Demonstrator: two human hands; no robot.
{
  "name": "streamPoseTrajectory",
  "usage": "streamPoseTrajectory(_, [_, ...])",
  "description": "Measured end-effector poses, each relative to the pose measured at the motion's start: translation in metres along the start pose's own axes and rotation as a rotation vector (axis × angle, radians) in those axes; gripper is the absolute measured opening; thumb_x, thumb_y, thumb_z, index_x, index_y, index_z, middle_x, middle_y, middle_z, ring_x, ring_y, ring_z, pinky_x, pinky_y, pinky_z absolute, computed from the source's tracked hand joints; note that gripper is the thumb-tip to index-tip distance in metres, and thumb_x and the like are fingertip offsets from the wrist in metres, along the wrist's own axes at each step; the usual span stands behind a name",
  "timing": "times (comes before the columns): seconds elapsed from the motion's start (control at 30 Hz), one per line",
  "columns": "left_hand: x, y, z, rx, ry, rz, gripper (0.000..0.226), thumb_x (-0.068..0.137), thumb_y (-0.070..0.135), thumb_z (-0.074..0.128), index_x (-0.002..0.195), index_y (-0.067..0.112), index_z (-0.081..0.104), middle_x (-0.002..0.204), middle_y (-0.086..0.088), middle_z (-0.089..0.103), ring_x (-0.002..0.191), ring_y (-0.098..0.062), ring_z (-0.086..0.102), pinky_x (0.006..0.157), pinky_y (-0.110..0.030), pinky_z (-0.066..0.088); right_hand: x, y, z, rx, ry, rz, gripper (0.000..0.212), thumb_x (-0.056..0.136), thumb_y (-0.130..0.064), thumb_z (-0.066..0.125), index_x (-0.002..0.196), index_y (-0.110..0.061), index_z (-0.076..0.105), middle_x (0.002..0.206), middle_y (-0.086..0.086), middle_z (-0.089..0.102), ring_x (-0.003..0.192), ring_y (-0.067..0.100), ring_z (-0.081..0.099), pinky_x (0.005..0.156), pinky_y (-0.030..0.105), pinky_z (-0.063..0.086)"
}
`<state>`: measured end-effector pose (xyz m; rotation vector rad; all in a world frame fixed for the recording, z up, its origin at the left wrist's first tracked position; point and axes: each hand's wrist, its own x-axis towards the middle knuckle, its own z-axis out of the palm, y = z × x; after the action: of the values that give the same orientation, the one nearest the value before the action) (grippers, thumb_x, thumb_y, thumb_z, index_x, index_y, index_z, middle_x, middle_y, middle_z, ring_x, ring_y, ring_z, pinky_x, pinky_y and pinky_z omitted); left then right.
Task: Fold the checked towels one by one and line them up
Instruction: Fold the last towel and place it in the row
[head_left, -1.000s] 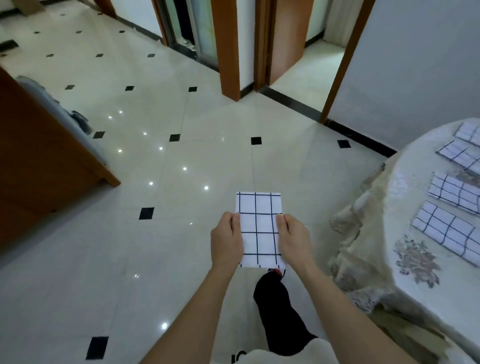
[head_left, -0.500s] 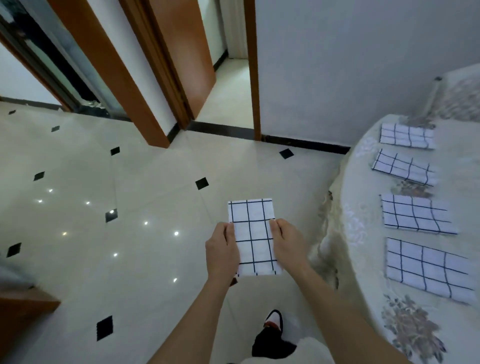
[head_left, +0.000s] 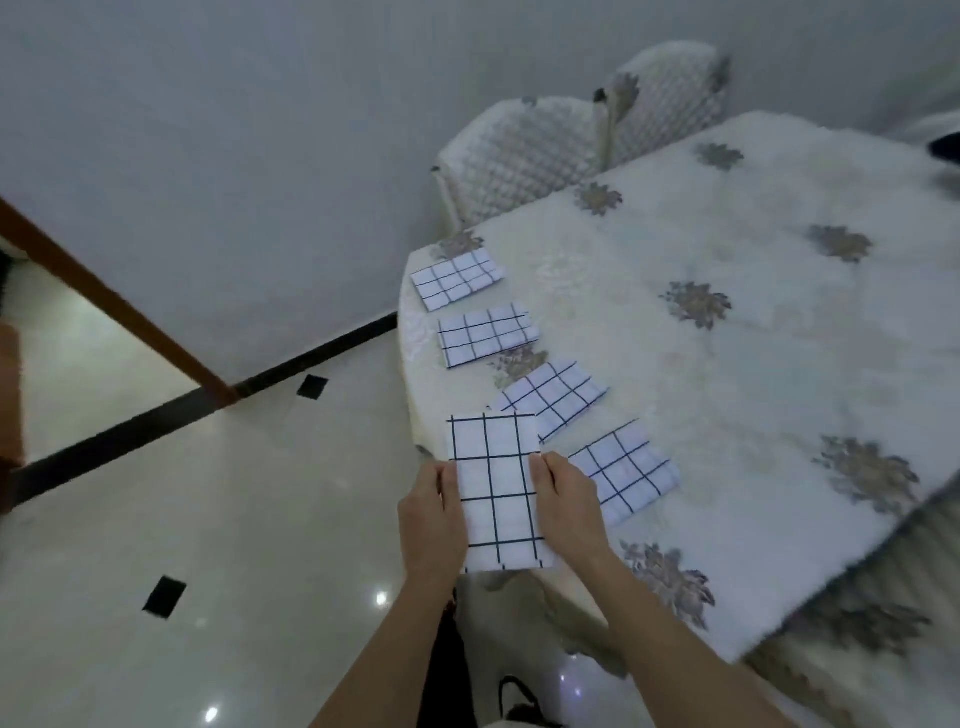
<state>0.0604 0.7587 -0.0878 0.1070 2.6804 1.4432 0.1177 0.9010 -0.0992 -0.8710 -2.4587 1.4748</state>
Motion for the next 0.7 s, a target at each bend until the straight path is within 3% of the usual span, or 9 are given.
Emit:
streamPoseTrajectory(0.17, [0.028,0.036,0.069,0.008,-0.336,0.177,0.027,0.104,0.028,0.046,0.079,0.020,0.053,0.064,0.006,0.056,0.059,-0.005,0.051,0.053,-0.019,0.037,0.005,0.034,-0.048,0.034,0.324,0.233,0.043,0.106,-0.034,0.040,0.071,-0.009,0.048,0.065,0.008,0.055,0.056,0.013,0.045,0.051,0.025,0.032])
streamPoseTrajectory(0.27, [0.033,0.054,0.101,0.001,-0.510,0.289,0.027,0.104,0.029,0.046,0.080,0.020,0.054,0.063,0.006,0.054,0.059,-0.004,0.051,0.050,-0.019,0.036,-0.006,0.047,-0.065,0.060,0.459,0.357,0.043,0.106,-0.033,0.040,0.068,-0.014,0.042,0.060,0.001,0.048,0.054,0.010,0.040,0.050,0.024,0.031])
streamPoseTrajectory(0.43, [0.019,0.065,0.140,0.002,-0.774,0.396,0.029,0.105,0.032,0.044,0.080,0.018,0.054,0.058,0.006,0.050,0.052,-0.006,0.046,0.046,-0.020,0.033,-0.037,0.063,-0.079,0.132,0.676,0.544,0.042,0.106,-0.034,0.040,0.070,-0.013,0.045,0.063,0.002,0.054,0.057,0.010,0.045,0.053,0.026,0.034])
streamPoseTrajectory(0.57, [-0.005,0.061,0.159,0.029,-0.985,0.481,0.028,0.105,0.031,0.044,0.081,0.020,0.054,0.057,0.006,0.046,0.052,-0.008,0.043,0.046,-0.021,0.032,-0.073,0.083,-0.071,0.116,0.796,0.700,0.042,0.105,-0.032,0.041,0.067,-0.016,0.043,0.062,0.001,0.052,0.058,0.014,0.047,0.056,0.033,0.035])
streamPoseTrajectory(0.7, [-0.021,0.056,0.172,0.077,-1.120,0.525,0.026,0.105,0.033,0.044,0.079,0.030,0.050,0.058,0.006,0.046,0.052,-0.008,0.042,0.047,-0.020,0.033,-0.097,0.100,-0.062,0.109,0.853,0.819,0.041,0.104,-0.028,0.043,0.065,-0.017,0.041,0.063,0.002,0.053,0.061,0.015,0.051,0.057,0.031,0.038])
